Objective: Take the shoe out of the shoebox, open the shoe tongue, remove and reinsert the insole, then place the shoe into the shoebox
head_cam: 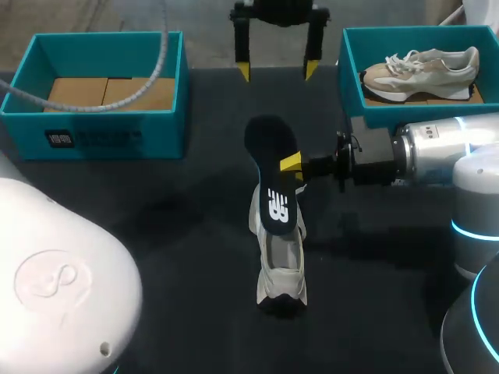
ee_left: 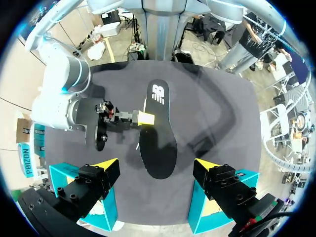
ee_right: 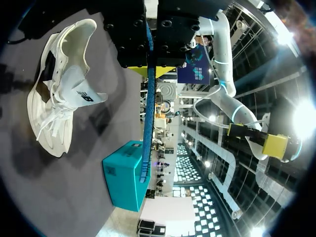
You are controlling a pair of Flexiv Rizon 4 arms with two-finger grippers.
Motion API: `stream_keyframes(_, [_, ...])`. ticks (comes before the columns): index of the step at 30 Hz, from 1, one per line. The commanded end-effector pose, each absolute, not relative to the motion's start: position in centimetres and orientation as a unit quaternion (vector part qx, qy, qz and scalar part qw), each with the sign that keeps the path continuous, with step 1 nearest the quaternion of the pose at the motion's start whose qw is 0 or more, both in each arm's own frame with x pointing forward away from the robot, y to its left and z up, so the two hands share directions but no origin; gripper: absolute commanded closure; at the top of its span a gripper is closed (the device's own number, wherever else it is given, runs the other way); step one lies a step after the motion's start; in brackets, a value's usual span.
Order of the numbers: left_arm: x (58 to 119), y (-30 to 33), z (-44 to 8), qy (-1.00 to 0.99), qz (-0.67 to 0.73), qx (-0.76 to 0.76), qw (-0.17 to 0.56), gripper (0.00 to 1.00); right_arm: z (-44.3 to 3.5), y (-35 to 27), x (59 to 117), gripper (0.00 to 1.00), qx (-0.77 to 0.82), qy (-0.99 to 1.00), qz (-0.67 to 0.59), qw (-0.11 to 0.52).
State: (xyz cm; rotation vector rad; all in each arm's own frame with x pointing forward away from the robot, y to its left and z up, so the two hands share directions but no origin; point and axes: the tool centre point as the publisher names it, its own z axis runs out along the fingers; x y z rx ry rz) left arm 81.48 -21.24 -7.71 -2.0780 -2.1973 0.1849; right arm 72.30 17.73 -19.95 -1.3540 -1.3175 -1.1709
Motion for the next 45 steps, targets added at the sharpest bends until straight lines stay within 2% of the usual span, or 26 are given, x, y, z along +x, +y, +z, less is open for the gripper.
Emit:
stream_keyframes(1, [80.3,-18.2,-7.7,-0.727,0.151,-0.667,-0.066,0.0,-19.8,17.9,72.3,1.0,-0.548,-0.533,-0.469,0.442])
stream_keyframes(21, [78.4,-16.4,-7.2,-0.651,0.306,-0.641,-0.269,0.0,-19.8,17.9,72.3,1.0,-0.548,-0.533,-0.469,0.442])
stream_keyframes(32, [77.5,-15.3,-8.5,-0.625,0.352,-0.613,-0.332,0.0,-19.8,17.9,72.3,1.0,-0.548,-0.533,-0.469,0.442])
stream_keyframes(40, [77.2,-13.7,-9.2,-0.543,0.412,-0.603,-0.415,0.0,-19.8,17.9,72.3,1.0,-0.548,-0.533,-0.469,0.442])
stream_keyframes(45, [77.0,-13.4,-9.2,-0.529,0.416,-0.608,-0.421,0.0,-19.8,17.9,72.3,1.0,-0.548,-0.533,-0.469,0.442])
